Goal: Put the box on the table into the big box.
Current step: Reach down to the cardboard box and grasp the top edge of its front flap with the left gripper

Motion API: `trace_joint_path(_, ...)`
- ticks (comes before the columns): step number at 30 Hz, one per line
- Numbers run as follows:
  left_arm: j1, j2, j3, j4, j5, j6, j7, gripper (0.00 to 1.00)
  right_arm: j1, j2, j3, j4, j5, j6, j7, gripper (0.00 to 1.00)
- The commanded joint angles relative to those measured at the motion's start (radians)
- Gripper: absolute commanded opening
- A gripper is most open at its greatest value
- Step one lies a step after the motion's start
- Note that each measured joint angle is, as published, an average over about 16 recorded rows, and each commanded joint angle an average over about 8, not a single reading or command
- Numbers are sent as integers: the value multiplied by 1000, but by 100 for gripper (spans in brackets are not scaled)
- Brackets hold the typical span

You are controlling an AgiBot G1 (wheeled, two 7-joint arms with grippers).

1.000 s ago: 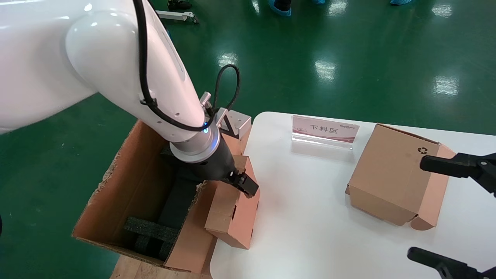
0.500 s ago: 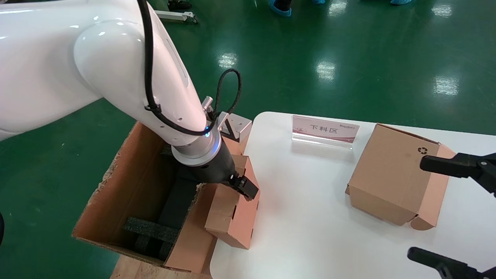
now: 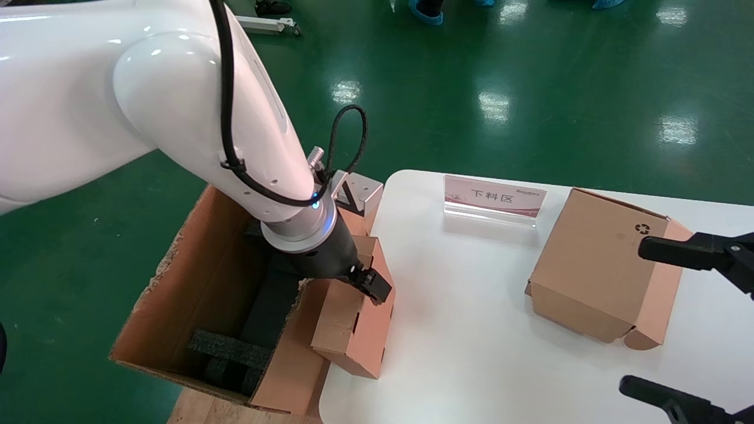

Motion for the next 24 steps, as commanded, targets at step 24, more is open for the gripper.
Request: trace_joint_path(24,-7,-11,-8,4,8,-4,8,0,0,0,0,0,0,0,0,100)
